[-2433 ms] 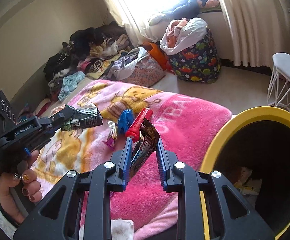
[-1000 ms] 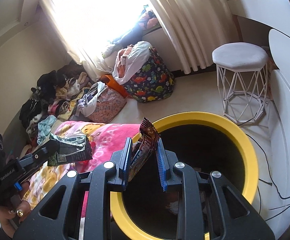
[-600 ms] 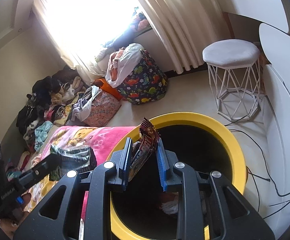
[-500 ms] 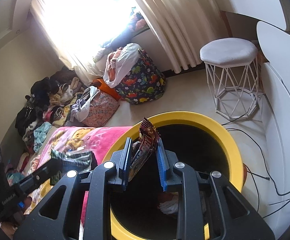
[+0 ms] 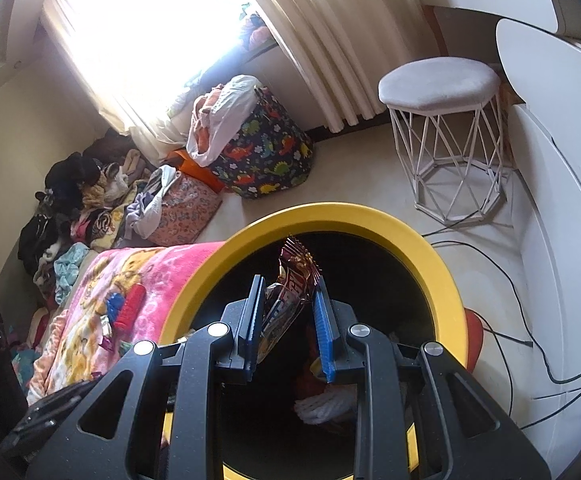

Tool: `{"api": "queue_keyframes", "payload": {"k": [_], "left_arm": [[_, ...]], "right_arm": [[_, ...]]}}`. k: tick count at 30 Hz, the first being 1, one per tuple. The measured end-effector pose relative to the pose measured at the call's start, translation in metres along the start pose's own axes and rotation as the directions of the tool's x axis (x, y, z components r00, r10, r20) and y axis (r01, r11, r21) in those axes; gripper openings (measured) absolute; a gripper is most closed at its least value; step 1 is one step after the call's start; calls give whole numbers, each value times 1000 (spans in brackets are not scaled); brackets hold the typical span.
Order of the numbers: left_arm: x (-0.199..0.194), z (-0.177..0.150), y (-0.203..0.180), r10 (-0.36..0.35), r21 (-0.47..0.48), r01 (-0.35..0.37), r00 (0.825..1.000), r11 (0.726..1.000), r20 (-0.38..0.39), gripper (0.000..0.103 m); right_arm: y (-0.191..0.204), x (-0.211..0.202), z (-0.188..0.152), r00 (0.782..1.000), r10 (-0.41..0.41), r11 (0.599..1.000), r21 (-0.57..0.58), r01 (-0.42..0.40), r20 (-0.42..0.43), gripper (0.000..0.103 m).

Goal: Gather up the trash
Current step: 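Open both tools to drop the wrappers into the yellow bin, then move both open tools back over the blue bag and purple wrappers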

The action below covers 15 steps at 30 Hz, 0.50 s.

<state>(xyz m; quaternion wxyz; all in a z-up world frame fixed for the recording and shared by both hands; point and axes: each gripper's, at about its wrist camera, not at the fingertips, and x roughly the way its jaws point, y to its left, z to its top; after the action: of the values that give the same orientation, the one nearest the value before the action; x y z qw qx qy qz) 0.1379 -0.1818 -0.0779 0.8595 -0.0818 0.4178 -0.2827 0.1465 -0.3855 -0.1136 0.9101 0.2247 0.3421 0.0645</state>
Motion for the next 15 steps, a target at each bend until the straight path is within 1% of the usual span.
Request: {"api": "queue_keyframes", "payload": {"k": [3, 5, 6, 7, 8, 9, 10, 11, 12, 13, 14, 15], "left_arm": [[8, -3, 5, 4, -14, -5, 1000, 1000, -26, 5], [12, -4, 9, 6, -26, -7, 999, 1000, -40, 7], [12, -5, 11, 11, -30, -13, 999, 999, -44, 8], [13, -5, 14, 14, -40, -16, 999, 999, -47, 10], [13, -6, 15, 16, -47, -18, 999, 999, -47, 18], [12, -6, 18, 19, -55, -22, 999, 998, -44, 24], [10, -6, 21, 32, -59, -35, 999, 998, -38, 37], [7, -6, 24, 45, -60, -46, 999, 997, -32, 47], [5, -5, 26, 53, -61, -55, 998, 997, -23, 50], [2, -4, 27, 62, -62, -63, 998, 996, -15, 55], [0, -3, 28, 75, -61, -75, 997, 995, -5, 67], [-6, -1, 31, 93, -62, -92, 996, 994, 16, 72]], "right_arm": [[-2, 4, -1, 1000, -6, 1000, 4, 6, -13, 23], [-3, 6, -2, 1000, -10, 1000, 10, 10, -23, 25], [-5, 8, -2, 1000, -11, 1000, 14, 11, -28, 27], [-5, 10, -3, 999, -15, 1000, 18, 16, -35, 32], [-7, 12, -3, 999, -17, 1000, 23, 18, -40, 34], [-8, 13, -3, 999, -17, 999, 27, 18, -44, 38], [-8, 13, -3, 999, -17, 999, 29, 19, -45, 41], [-7, 13, -4, 999, -24, 999, 29, 25, -44, 46], [-7, 14, -4, 999, -27, 999, 27, 28, -43, 48], [-5, 14, -4, 999, -28, 999, 24, 29, -42, 49], [-5, 14, -4, 999, -27, 999, 25, 28, -41, 49], [-4, 14, -4, 999, -27, 999, 25, 28, -42, 50]]}}
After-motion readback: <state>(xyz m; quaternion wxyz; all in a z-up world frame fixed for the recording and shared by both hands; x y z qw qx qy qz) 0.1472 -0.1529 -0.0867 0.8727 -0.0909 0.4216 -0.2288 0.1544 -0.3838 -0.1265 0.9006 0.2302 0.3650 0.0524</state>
